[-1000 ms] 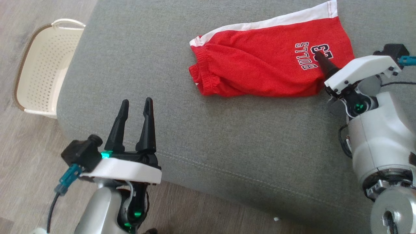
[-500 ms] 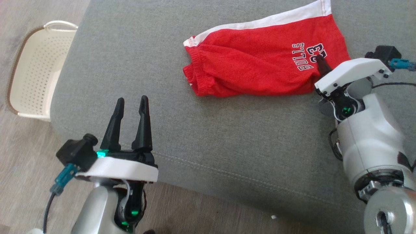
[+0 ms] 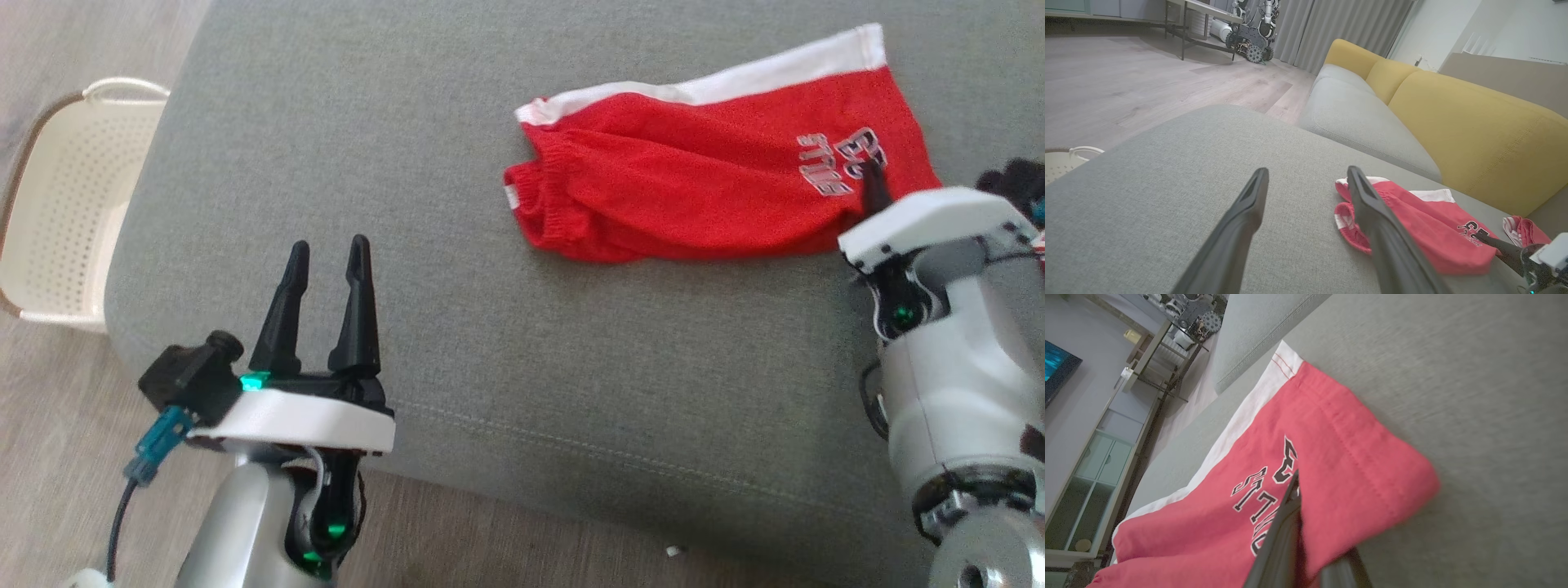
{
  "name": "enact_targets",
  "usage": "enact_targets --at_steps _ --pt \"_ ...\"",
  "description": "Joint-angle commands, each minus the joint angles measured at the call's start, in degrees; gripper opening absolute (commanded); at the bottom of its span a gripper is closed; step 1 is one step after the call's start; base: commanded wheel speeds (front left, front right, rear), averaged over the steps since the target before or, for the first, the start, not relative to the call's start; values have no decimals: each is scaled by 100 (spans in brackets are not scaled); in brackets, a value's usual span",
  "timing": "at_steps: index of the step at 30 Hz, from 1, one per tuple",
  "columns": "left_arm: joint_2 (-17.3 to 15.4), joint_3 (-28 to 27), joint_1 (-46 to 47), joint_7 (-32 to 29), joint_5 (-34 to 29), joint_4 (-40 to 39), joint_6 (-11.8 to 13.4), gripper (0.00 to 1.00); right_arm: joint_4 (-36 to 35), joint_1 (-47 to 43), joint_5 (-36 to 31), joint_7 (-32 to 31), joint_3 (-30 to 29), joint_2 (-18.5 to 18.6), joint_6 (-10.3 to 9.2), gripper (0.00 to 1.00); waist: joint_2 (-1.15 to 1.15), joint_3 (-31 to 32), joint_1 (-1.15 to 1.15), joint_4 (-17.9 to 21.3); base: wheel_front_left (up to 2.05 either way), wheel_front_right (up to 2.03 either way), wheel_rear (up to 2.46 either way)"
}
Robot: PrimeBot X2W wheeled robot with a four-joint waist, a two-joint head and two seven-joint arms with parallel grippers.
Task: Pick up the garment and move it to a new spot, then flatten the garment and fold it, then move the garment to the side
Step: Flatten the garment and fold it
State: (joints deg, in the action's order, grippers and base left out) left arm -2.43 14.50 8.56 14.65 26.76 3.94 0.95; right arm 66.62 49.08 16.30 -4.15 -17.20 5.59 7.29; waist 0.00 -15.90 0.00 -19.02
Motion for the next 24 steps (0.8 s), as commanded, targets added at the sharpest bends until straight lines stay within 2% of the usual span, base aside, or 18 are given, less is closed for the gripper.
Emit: enact_targets --at_steps 1,7,16,24 --pt "-44 -223 99 35 -63 -157 -20 100 -206 -39 -74 84 33 -30 20 0 0 71 0 58 0 0 0" --pt "-44 -324 25 35 -121 -156 -50 100 -495 -482 -343 163 -192 -135 20 0 0 249 0 253 0 0 0" --pt "-44 -248 19 35 -189 -87 -116 100 -1202 -976 -651 57 -108 -265 20 0 0 368 0 395 0 0 0" --pt "-44 -287 -24 35 -236 -39 -151 100 -1682 -1124 -721 421 462 -269 20 0 0 500 0 337 0 0 0"
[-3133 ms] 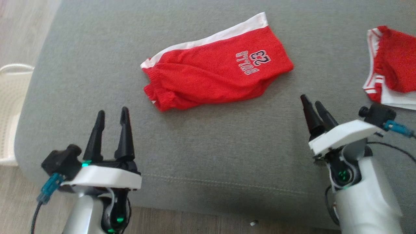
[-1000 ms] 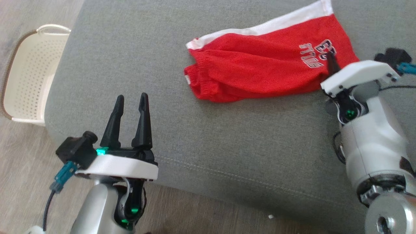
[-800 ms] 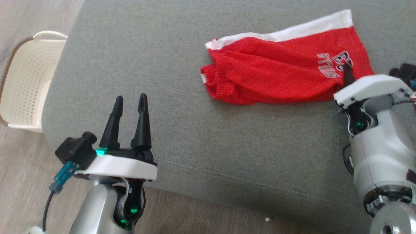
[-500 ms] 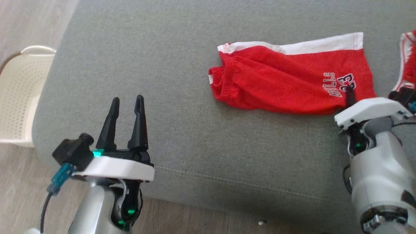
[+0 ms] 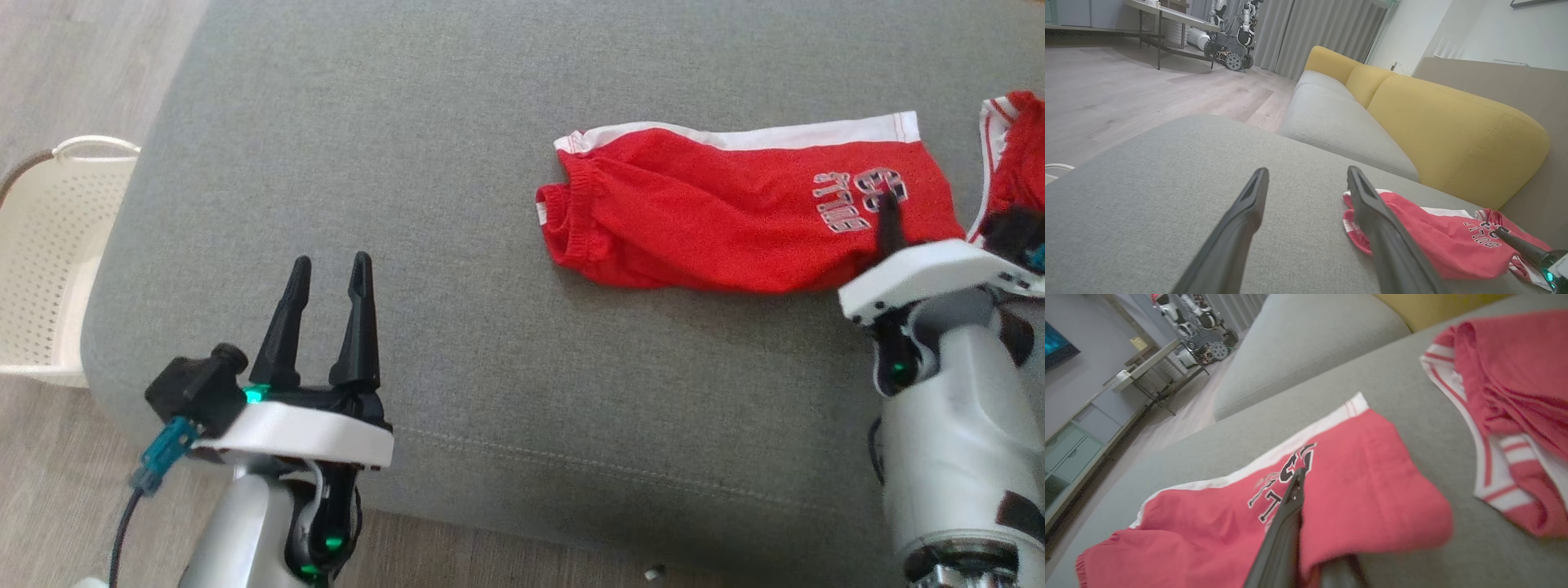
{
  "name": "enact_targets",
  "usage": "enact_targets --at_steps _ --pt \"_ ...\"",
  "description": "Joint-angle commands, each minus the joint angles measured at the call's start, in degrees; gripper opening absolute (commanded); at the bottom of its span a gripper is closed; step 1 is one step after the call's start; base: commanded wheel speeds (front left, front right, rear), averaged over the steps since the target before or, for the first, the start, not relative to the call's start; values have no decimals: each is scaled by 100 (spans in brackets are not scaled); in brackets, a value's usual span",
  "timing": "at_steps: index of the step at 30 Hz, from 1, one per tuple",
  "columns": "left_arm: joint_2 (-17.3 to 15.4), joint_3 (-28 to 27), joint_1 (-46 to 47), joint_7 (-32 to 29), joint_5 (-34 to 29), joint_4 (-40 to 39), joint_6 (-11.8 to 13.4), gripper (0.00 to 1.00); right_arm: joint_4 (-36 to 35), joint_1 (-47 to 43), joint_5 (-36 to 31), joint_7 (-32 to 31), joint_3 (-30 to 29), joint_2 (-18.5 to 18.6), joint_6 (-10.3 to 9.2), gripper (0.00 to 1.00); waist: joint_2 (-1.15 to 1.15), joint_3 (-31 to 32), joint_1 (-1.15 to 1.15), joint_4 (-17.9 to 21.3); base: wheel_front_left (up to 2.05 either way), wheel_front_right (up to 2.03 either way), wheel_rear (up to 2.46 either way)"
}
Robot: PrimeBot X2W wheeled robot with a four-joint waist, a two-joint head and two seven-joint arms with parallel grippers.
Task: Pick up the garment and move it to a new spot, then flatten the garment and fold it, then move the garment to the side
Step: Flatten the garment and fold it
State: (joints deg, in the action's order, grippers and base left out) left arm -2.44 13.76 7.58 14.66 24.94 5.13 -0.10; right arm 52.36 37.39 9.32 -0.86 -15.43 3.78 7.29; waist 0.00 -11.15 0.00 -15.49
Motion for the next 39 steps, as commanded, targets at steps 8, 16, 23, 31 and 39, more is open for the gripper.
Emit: enact_targets --at_steps 8,16,23,31,39 --pt "-43 -307 47 34 -82 -210 -28 100 -772 -60 37 203 1439 -90 20 0 0 77 0 -59 0 0 0" --pt "-43 -294 26 34 -56 -198 -32 100 -1329 -206 284 260 2345 -90 20 0 0 86 0 -145 0 0 0" --pt "-43 -268 0 34 -49 -198 -33 100 -1658 -356 303 193 3144 -90 20 0 0 67 0 -236 0 0 0" --pt "-43 -277 -12 34 -77 -182 -57 100 -1579 -403 236 108 3663 -90 20 0 0 76 0 -319 0 0 0" --pt "-43 -195 -22 34 -76 -177 -51 100 -1097 -312 246 175 4282 -50 20 0 0 63 0 -390 0 0 0"
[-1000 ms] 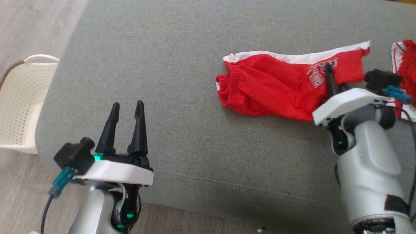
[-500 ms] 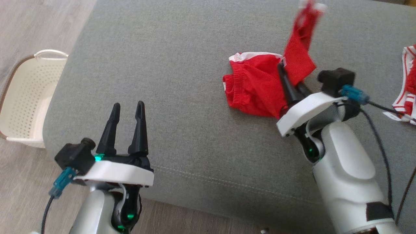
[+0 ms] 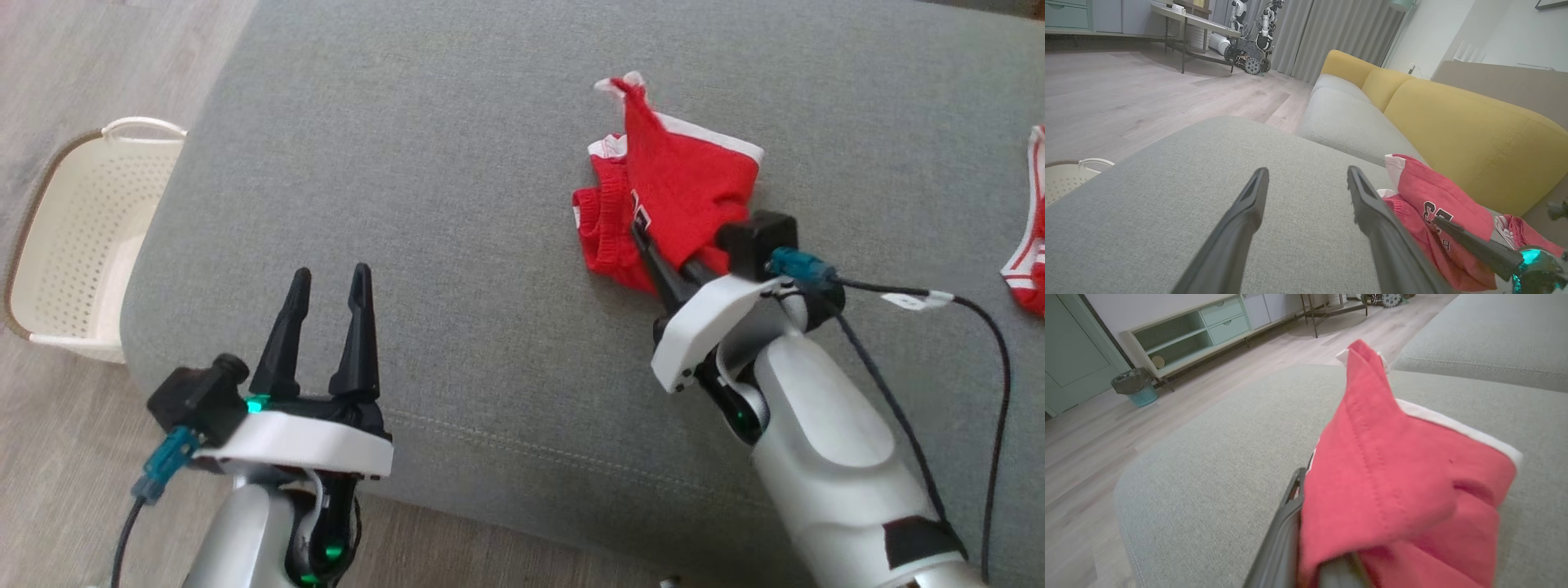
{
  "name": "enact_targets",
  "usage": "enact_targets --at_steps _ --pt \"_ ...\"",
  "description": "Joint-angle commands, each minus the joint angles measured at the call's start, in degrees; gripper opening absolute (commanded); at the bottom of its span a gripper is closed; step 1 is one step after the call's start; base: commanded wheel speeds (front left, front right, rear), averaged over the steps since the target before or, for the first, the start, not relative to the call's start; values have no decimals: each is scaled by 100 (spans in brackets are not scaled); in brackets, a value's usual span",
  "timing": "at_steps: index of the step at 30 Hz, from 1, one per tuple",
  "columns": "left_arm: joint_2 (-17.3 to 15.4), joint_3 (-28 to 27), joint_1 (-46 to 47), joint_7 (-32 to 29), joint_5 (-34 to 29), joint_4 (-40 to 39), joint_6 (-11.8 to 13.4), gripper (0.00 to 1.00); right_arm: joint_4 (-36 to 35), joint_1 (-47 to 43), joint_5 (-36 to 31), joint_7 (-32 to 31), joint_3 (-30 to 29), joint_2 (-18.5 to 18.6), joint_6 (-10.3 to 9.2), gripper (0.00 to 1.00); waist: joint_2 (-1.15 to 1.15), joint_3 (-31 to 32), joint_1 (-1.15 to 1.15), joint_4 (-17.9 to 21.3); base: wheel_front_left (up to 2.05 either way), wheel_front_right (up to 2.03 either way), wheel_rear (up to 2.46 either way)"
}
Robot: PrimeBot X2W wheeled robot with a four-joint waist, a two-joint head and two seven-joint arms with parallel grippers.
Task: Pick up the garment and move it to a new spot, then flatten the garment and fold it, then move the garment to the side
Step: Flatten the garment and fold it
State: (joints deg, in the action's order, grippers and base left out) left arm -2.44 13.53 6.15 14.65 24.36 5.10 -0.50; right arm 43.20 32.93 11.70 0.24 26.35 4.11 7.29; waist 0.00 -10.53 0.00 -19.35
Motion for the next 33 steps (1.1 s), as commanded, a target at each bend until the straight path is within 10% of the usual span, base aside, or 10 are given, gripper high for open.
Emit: enact_targets --at_steps 1,3,5,33 --pt "-43 -167 122 35 -14 -173 -8 100 -113 147 34 70 144 -82 20 0 0 2 0 -12 0 0 0" --pt "-43 -158 118 35 -5 -172 -1 100 16 171 108 59 221 -83 20 0 0 -3 0 -30 0 0 0" --pt "-43 -146 105 35 -2 -164 3 100 115 208 128 123 226 -73 20 100 0 -6 0 -45 0 0 0" --pt "-43 -351 15 35 -100 -152 -4 100 420 553 1247 684 852 44 20 100 0 253 0 289 0 0 0"
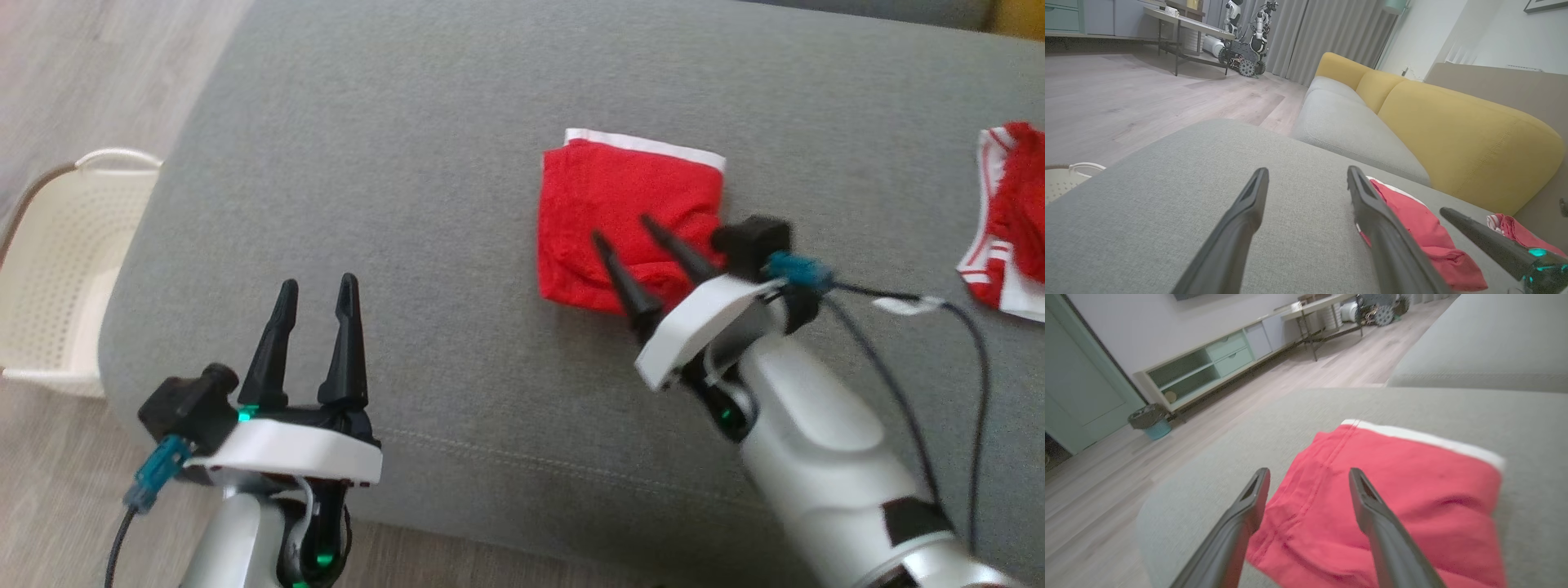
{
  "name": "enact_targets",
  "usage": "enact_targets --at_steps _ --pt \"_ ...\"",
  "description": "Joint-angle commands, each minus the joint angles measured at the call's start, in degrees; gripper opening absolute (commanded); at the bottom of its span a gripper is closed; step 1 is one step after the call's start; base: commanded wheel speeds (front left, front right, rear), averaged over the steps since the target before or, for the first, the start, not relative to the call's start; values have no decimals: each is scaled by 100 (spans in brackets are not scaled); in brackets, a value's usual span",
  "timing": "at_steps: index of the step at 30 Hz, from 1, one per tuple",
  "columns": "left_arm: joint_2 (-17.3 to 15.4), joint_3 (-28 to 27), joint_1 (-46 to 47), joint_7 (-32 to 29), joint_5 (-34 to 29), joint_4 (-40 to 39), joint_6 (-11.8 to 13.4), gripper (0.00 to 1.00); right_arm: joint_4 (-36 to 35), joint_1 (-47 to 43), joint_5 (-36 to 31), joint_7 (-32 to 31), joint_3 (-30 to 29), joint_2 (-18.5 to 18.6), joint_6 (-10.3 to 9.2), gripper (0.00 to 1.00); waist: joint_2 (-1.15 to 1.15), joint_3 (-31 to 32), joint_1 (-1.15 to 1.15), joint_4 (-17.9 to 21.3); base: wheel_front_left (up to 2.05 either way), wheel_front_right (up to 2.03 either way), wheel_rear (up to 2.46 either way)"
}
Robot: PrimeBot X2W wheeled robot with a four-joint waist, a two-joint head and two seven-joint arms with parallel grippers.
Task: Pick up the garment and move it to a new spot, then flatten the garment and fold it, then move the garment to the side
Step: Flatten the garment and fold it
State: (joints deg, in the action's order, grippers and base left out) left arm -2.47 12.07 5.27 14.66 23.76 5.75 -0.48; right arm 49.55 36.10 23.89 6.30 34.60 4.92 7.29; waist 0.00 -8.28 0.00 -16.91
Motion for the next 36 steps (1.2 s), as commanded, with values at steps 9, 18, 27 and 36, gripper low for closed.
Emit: enact_targets --at_steps 9,18,27,36 --pt "-41 -340 86 34 -77 -305 -8 100 -452 95 -173 352 -856 283 20 100 0 174 0 434 0 0 0" --pt "-41 -490 156 34 -97 -407 -46 100 -1097 -514 -698 575 -1926 281 20 100 0 157 0 758 0 0 0" --pt "-41 -494 117 34 -105 -395 -112 100 -1878 -1238 -1174 549 -2611 76 20 100 0 144 0 932 0 0 0" --pt "-41 -387 52 34 -135 -386 -155 100 -2395 -1664 -1465 512 -2837 -88 20 100 0 112 0 1023 0 0 0"
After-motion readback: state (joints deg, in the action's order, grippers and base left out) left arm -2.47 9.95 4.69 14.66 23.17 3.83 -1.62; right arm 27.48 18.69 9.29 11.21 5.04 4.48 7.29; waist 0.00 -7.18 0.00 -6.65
